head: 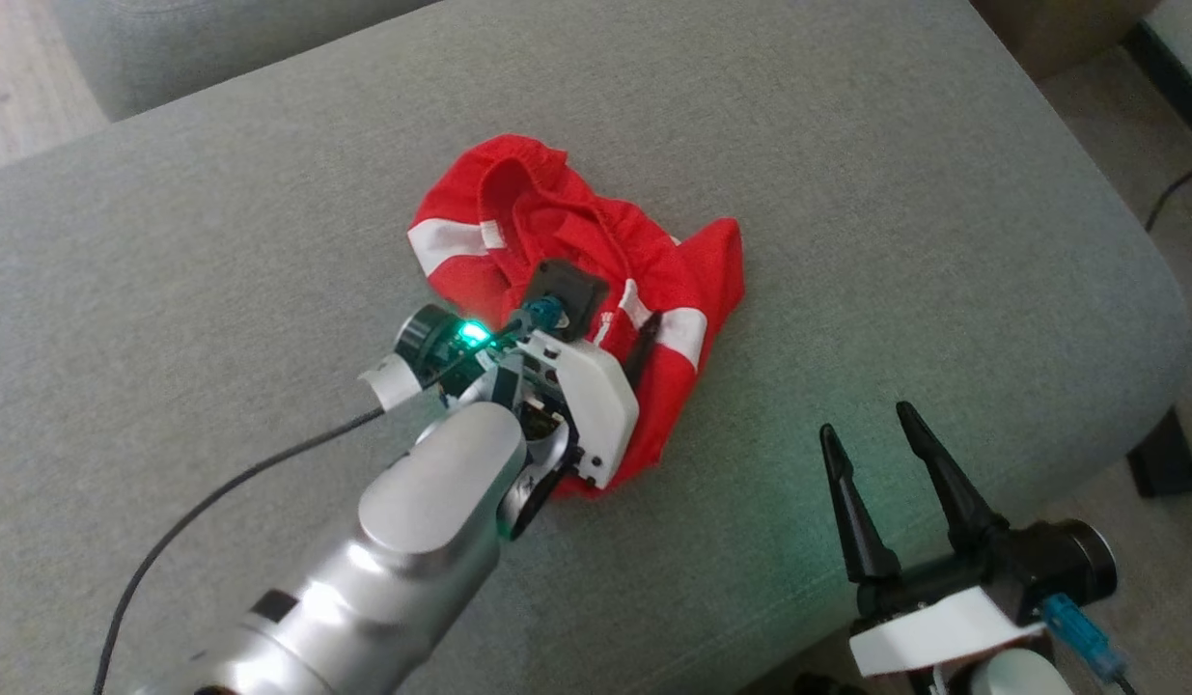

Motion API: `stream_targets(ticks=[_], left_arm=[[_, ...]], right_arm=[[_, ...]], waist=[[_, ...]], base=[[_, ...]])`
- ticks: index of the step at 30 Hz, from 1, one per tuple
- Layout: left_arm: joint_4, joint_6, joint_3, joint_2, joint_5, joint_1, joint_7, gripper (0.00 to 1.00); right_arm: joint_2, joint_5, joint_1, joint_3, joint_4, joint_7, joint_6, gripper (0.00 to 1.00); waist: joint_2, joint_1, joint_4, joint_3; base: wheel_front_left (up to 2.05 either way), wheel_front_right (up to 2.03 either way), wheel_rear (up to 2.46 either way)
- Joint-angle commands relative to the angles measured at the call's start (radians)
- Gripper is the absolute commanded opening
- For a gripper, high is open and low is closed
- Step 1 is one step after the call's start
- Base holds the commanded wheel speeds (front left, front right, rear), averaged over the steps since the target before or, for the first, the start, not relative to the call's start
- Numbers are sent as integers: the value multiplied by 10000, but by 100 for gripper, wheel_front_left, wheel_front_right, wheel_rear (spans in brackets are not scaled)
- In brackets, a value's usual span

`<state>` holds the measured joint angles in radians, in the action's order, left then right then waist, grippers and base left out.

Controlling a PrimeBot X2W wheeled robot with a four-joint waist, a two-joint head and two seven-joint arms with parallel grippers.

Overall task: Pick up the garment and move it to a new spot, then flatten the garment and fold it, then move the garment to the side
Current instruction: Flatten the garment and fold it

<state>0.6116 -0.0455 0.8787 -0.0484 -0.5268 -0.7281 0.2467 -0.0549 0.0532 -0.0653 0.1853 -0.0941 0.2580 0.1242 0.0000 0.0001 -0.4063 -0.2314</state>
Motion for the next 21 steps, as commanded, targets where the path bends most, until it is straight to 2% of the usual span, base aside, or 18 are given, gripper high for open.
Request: stream_targets(ticks=[1, 2, 3, 4, 5, 6, 14, 21], left_arm=[[-78, -111, -152, -18, -63, -659, 7, 100], [50, -116, -113, -18, -116, -695, 10, 100], [176, -121, -75, -18, -163, -726, 10, 95], [279, -120, -41, -18, -194, -762, -27, 59], [358, -106, -15, -18, -237, -793, -83, 35], [419, -63, 4, -18, -321, -810, -130, 0], [166, 447, 112, -18, -1336, -914, -750, 0], [-969, 827, 131, -18, -2609, -2051, -1760, 0]], right_arm=[[-38, 95, 389, 228, 259, 38, 65, 100], [-32, 95, 401, 215, 258, 38, 65, 100], [-25, 96, 405, 201, 256, 38, 65, 100], [-19, 96, 406, 194, 253, 38, 65, 100], [-14, 95, 404, 183, 251, 38, 65, 100], [-9, 95, 401, 173, 248, 38, 65, 100], [20, 56, 324, 120, 145, 38, 65, 100], [32, -75, 108, 187, 162, 38, 65, 100]], waist=[[0, -1, -88, -50], [0, -1, -110, -60], [0, -1, -130, -67], [0, -1, -151, -74], [0, -1, -167, -78], [0, -1, -179, -79], [0, -1, -213, 303], [0, -1, -57, 1192]], base=[[0, 0, 0], [0, 0, 0], [0, 0, 0], [0, 0, 0], [0, 0, 0], [0, 0, 0], [0, 0, 0], [0, 0, 0]])
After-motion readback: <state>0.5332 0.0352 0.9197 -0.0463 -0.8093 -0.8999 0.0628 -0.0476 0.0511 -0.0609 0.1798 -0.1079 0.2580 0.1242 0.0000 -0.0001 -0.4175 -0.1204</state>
